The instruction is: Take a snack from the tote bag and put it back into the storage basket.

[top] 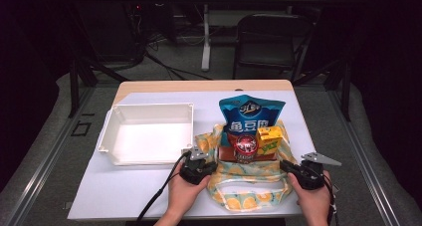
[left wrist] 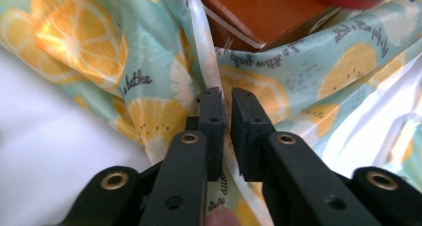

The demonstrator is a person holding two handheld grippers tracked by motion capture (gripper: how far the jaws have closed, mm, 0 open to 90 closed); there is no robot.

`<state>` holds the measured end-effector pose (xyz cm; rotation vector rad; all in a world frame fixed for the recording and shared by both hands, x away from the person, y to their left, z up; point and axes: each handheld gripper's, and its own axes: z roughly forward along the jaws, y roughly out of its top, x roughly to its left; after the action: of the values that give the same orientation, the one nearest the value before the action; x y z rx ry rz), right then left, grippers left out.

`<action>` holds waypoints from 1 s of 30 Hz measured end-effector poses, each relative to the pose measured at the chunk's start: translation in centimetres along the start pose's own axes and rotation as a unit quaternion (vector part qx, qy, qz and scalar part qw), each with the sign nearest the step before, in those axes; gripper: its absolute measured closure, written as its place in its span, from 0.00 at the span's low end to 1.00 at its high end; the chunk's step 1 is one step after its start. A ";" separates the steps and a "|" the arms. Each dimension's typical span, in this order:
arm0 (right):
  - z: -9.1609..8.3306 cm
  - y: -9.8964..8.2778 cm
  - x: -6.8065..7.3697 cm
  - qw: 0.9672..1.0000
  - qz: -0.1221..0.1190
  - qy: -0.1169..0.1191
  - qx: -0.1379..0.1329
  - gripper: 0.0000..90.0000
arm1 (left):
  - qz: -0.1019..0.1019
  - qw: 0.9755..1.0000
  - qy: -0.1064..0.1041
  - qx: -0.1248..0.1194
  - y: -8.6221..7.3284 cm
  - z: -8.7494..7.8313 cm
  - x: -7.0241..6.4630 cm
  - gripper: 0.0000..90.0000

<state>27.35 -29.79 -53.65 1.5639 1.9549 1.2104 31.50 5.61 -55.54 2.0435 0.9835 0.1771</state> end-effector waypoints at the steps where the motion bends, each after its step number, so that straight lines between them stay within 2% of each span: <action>1: -0.5 0.2 0.4 1.000 -0.008 -0.003 -0.024 0.85 | 0.001 1.000 0.001 -0.006 0.1 -0.4 0.0 0.90; 2: -1.4 0.6 0.5 0.999 -0.028 -0.009 -0.032 0.84 | -0.001 1.000 0.002 -0.016 0.2 -0.7 0.0 0.88; 3: -1.9 0.9 0.6 0.998 -0.033 -0.016 -0.046 0.83 | 0.000 1.000 -0.001 -0.021 0.3 -1.2 0.1 0.86; 5: -2.7 1.6 0.3 0.996 -0.034 -0.022 -0.074 0.80 | 0.001 0.999 -0.004 -0.042 0.5 -2.0 0.1 0.82; 7: -2.9 2.4 -0.2 0.995 -0.026 -0.018 -0.095 0.75 | 0.004 0.998 0.009 -0.055 0.9 -2.8 0.0 0.80; 10: -2.2 3.6 -0.8 0.995 -0.025 -0.024 -0.097 0.70 | -0.007 0.997 0.010 -0.076 1.4 -3.3 0.2 0.74; 11: -1.8 4.0 -1.1 0.995 -0.025 -0.028 -0.093 0.68 | -0.009 0.997 0.014 -0.077 1.7 -3.2 0.3 0.71; 14: 0.1 4.9 -1.9 0.997 -0.004 -0.015 -0.073 0.64 | -0.020 0.996 0.021 -0.087 2.2 -2.6 0.2 0.65; 16: 1.5 5.0 -2.1 0.998 0.005 -0.010 -0.066 0.63 | -0.020 0.996 0.030 -0.080 2.3 -1.9 0.2 0.64; 18: 2.8 4.8 -2.4 0.999 0.009 0.002 -0.047 0.68 | -0.021 0.996 0.046 -0.067 2.2 -1.0 0.2 0.72; 20: 3.8 4.4 -2.6 0.999 0.018 0.009 -0.039 0.80 | -0.026 0.997 0.047 -0.053 2.1 -0.3 0.4 0.82; 21: 4.0 4.2 -2.8 0.999 0.013 0.007 -0.028 0.86 | -0.029 0.997 0.046 -0.046 2.0 0.1 0.4 0.86; 24: 4.3 3.5 -3.2 1.000 0.021 0.013 -0.020 0.96 | -0.026 0.998 0.055 -0.027 1.7 1.1 0.3 0.99; 25: 4.5 3.3 -3.1 1.000 0.022 0.014 -0.015 0.98 | -0.025 0.998 0.057 -0.019 1.5 1.5 0.3 1.00; 28: 5.4 2.9 -2.9 1.000 -0.002 0.000 0.022 1.00 | -0.004 0.997 0.073 -0.004 1.0 2.2 0.2 1.00; 30: 6.1 2.4 -2.9 0.999 -0.008 -0.013 0.047 1.00 | -0.005 0.997 0.075 -0.004 0.8 2.3 0.4 1.00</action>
<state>34.16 -29.99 -55.89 1.5983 2.0296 1.1020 33.23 4.14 -56.47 2.0412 1.0829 0.3327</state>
